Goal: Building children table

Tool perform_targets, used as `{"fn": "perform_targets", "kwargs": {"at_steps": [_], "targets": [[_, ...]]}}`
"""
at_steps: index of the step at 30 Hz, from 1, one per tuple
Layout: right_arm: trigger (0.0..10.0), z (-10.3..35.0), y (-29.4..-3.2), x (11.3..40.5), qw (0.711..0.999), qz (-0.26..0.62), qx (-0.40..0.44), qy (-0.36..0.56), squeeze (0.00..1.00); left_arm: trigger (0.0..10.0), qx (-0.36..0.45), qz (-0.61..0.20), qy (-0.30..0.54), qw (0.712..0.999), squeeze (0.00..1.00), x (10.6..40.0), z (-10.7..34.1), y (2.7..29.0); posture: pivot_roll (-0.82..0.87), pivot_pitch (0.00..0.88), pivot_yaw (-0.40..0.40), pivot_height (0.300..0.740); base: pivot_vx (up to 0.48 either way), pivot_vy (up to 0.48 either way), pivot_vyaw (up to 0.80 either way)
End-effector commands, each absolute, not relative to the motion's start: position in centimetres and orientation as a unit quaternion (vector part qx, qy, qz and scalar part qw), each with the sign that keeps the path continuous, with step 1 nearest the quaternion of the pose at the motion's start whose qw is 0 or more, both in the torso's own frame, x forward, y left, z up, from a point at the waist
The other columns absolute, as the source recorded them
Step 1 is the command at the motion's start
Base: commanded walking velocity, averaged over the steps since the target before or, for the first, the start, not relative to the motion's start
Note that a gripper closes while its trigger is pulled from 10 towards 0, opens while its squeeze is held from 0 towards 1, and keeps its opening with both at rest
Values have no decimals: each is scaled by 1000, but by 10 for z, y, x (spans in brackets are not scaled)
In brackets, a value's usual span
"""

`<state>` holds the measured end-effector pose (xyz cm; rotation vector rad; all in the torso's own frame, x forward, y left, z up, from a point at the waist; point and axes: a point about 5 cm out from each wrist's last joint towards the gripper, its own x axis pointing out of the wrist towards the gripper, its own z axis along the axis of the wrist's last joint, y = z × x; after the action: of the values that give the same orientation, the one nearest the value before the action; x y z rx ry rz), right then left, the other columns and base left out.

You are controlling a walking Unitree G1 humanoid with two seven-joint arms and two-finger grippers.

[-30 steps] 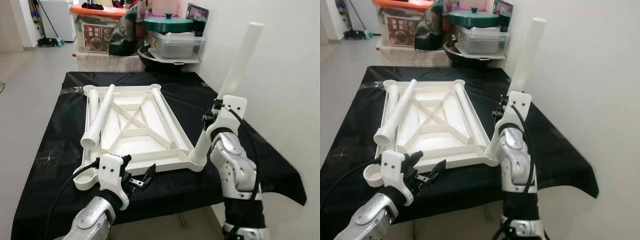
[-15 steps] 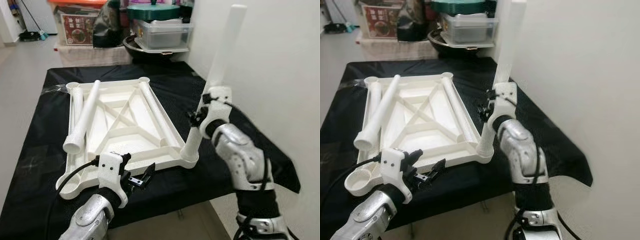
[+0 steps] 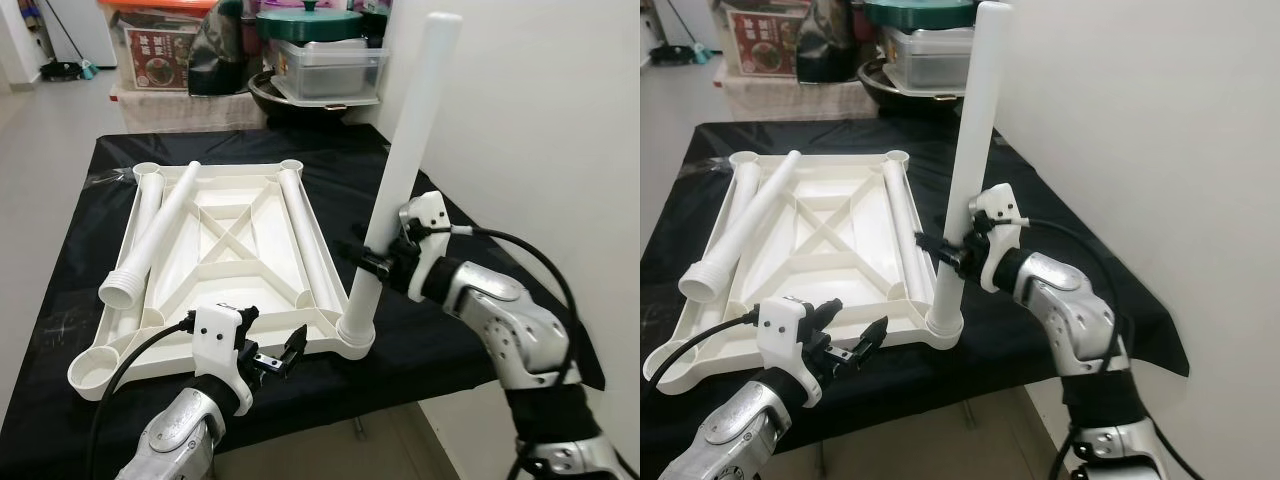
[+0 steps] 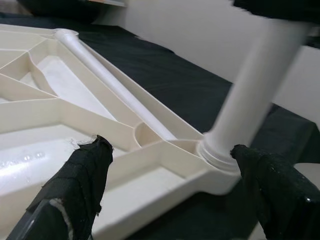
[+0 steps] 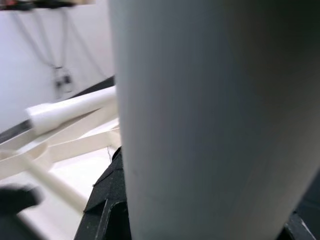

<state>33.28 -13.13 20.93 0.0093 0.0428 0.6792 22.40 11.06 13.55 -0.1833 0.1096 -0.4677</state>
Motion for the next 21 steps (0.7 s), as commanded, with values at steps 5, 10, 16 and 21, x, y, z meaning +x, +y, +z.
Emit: {"fn": "perform_targets", "kwargs": {"at_steps": [5, 10, 16, 21], "targets": [[0, 174, -168, 341, 995, -19, 3, 96, 0, 10000, -97, -236, 66, 965, 0, 220, 131, 109, 163, 0, -102, 740, 0, 0, 0], [0, 176, -149, 324, 993, -88, 25, 78, 0, 10000, -97, -237, 67, 964, 0, 218, 130, 108, 161, 0, -94, 740, 0, 0, 0], [10000, 189, -120, 310, 994, -56, 79, 44, 1000, 10000, -97, -238, 67, 964, 0, 217, 131, 109, 151, 0, -85, 740, 0, 0, 0], [10000, 209, -129, 327, 998, 49, 19, 36, 0, 10000, -99, -241, 67, 963, 0, 221, 131, 109, 143, 0, -88, 740, 0, 0, 0]]}}
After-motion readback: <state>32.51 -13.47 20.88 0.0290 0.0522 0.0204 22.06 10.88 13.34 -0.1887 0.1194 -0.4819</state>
